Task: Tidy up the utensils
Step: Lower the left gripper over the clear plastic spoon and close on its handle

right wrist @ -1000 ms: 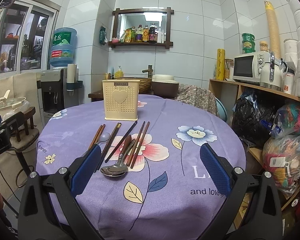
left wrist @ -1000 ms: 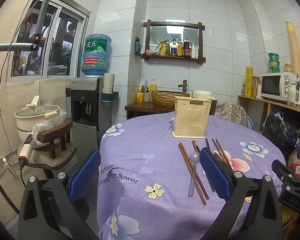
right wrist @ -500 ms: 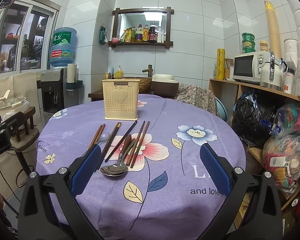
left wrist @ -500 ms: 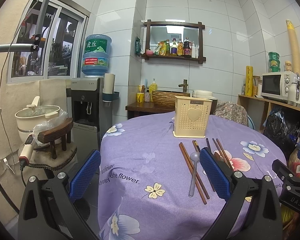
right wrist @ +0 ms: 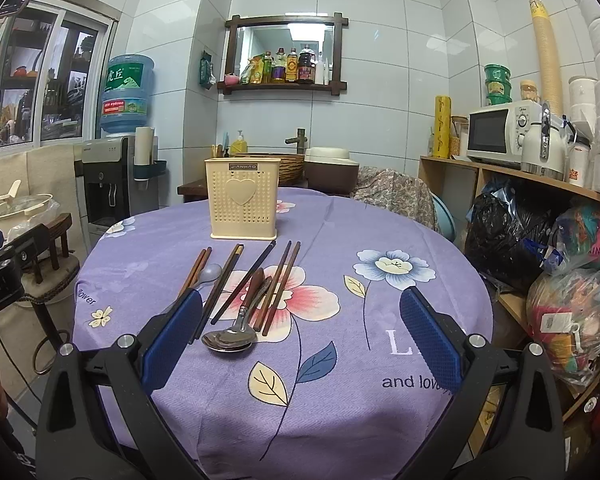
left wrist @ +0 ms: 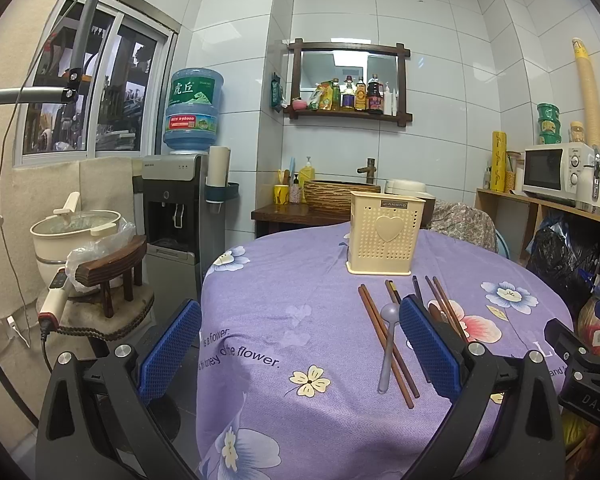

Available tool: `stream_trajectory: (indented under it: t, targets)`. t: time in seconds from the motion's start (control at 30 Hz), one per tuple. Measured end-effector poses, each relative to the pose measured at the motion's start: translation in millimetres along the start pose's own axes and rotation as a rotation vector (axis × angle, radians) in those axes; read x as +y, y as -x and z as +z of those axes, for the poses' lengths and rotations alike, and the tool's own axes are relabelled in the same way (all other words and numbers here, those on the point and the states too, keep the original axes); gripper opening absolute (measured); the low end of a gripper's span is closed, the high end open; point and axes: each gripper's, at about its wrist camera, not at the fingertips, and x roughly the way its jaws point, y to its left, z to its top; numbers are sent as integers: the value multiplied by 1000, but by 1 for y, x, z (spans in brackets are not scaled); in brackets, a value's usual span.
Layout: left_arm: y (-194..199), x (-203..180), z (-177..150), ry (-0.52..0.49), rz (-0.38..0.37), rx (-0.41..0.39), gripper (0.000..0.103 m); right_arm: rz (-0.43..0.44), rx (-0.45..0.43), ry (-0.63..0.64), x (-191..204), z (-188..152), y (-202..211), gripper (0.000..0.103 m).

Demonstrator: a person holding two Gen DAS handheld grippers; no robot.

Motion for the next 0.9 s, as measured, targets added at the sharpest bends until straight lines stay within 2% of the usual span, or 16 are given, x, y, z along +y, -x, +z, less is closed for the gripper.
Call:
stream_trajectory:
  t: [0.33,0.47,0.67,0.9]
  targets:
    - [0,1,-1,-2,-1,3,98,6,7,-2,0,0,-1,98]
    - [-2,2,-1,1,-25,16,98,18,17,-6,0,-1,-3,98]
    - [-14,4,-3,33,-73,82,98,38,47,-49,-4,-4,-9,98]
    - [-38,-2,-3,-10,-81,142,98,51,112,39,0,1,-33,98]
